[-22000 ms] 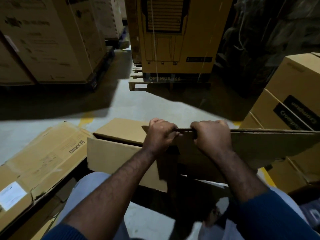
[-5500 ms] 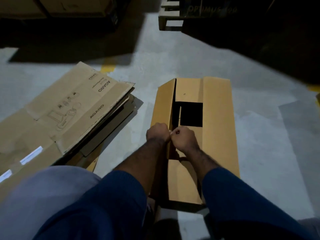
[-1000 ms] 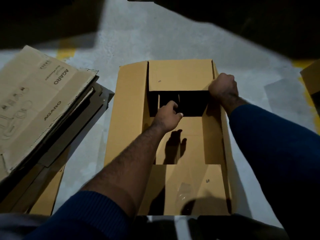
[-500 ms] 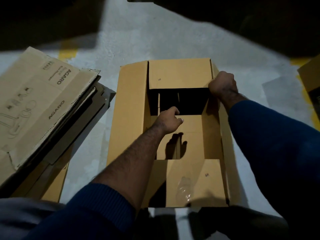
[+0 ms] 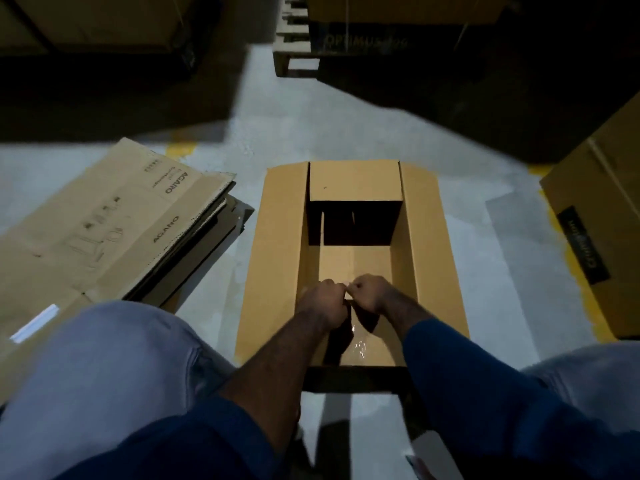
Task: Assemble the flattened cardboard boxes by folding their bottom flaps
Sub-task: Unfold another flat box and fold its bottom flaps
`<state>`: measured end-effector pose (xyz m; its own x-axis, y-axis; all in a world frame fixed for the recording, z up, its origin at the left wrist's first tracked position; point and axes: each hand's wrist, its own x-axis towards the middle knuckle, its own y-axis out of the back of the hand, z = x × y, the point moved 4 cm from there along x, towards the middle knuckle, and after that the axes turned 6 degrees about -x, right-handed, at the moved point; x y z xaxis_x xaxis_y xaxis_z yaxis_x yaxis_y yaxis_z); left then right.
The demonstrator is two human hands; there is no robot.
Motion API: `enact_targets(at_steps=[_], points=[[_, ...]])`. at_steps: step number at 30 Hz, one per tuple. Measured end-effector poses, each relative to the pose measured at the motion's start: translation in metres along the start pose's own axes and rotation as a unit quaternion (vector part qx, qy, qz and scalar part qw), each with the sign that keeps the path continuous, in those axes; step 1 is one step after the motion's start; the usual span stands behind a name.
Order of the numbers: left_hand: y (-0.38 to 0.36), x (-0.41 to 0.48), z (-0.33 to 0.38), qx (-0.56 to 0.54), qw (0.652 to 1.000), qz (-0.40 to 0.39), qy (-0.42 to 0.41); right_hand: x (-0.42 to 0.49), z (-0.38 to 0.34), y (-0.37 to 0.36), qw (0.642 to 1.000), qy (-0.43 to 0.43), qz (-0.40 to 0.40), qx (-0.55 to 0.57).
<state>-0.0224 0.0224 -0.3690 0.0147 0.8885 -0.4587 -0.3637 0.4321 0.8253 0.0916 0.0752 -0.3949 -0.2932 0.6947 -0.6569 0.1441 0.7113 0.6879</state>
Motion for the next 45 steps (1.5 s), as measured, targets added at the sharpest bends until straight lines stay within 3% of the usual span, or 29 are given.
enact_targets(at_steps=[2, 6, 8, 11, 13, 16, 18, 29, 34, 45], points=[[0.013, -0.022, -0.004, -0.001, 0.999, 0.035, 0.005, -0.024, 0.001, -0.007, 1.0, -0.012, 0.002, -0.016], [0.043, -0.055, -0.002, -0.032, 0.991, 0.133, 0.01, -0.07, -0.016, 0.024, 0.995, -0.019, 0.098, -0.027], [0.059, -0.068, 0.003, -0.073, 0.984, 0.158, 0.028, -0.088, -0.024, 0.035, 0.995, -0.023, 0.099, -0.007], [0.066, -0.081, 0.003, -0.131, 0.987, 0.068, 0.069, -0.114, -0.028, 0.029, 0.998, -0.053, -0.002, 0.039], [0.059, -0.091, 0.004, -0.104, 0.992, -0.024, 0.063, -0.131, -0.027, 0.014, 0.994, -0.056, -0.088, 0.027], [0.036, -0.111, 0.005, -0.062, 0.985, -0.148, 0.057, -0.148, -0.024, -0.016, 0.984, -0.045, -0.169, -0.033], [0.017, -0.122, 0.002, -0.061, 0.98, -0.177, 0.068, -0.151, -0.024, -0.039, 0.977, -0.037, -0.183, -0.108], [-0.052, -0.094, -0.012, -0.073, 0.987, -0.129, 0.064, -0.116, -0.031, -0.07, 0.981, -0.003, -0.01, -0.195], [-0.061, -0.08, -0.012, -0.097, 0.986, -0.106, 0.09, -0.107, -0.032, -0.075, 0.992, 0.0, 0.006, -0.128], [-0.069, -0.069, -0.017, -0.106, 0.986, -0.086, 0.095, -0.096, -0.029, -0.077, 0.994, -0.018, 0.011, -0.106]])
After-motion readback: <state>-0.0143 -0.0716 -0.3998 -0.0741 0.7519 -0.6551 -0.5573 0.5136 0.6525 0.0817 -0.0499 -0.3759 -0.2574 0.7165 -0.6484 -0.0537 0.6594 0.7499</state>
